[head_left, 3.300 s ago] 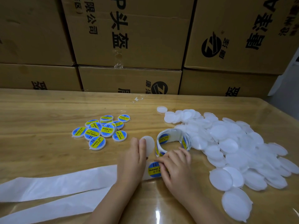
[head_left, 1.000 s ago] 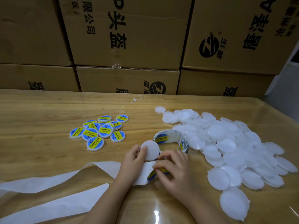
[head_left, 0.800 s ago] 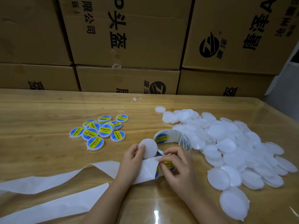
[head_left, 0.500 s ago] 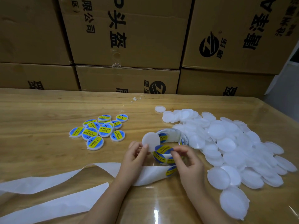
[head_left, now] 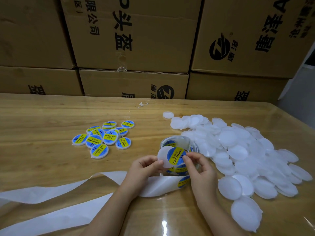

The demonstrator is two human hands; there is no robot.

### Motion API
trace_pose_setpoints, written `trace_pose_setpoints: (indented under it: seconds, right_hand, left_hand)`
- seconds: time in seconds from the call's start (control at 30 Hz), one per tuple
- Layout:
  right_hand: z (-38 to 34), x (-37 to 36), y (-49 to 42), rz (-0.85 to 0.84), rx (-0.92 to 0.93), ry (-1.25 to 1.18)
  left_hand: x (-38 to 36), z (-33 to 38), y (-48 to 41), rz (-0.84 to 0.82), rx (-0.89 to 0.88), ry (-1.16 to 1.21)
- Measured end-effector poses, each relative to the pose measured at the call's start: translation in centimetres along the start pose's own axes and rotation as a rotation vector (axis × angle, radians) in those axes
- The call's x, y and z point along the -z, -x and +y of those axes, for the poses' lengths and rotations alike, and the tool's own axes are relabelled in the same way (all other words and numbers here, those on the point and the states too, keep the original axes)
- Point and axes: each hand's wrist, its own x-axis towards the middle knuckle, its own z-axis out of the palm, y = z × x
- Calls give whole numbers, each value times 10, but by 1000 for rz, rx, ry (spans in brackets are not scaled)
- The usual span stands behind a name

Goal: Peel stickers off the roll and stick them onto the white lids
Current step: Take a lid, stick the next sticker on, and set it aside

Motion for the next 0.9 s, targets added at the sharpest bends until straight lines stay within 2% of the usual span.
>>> trace_pose_setpoints:
  seconds: [0.37,0.9]
  right_hand:
    - [6,-4,3,-54,39,87]
    - [5,-6,4,-28,111,204]
  left_hand:
    - [-7,5,2,-5,1,23]
    - [-4,3,3,-34,-32,-6]
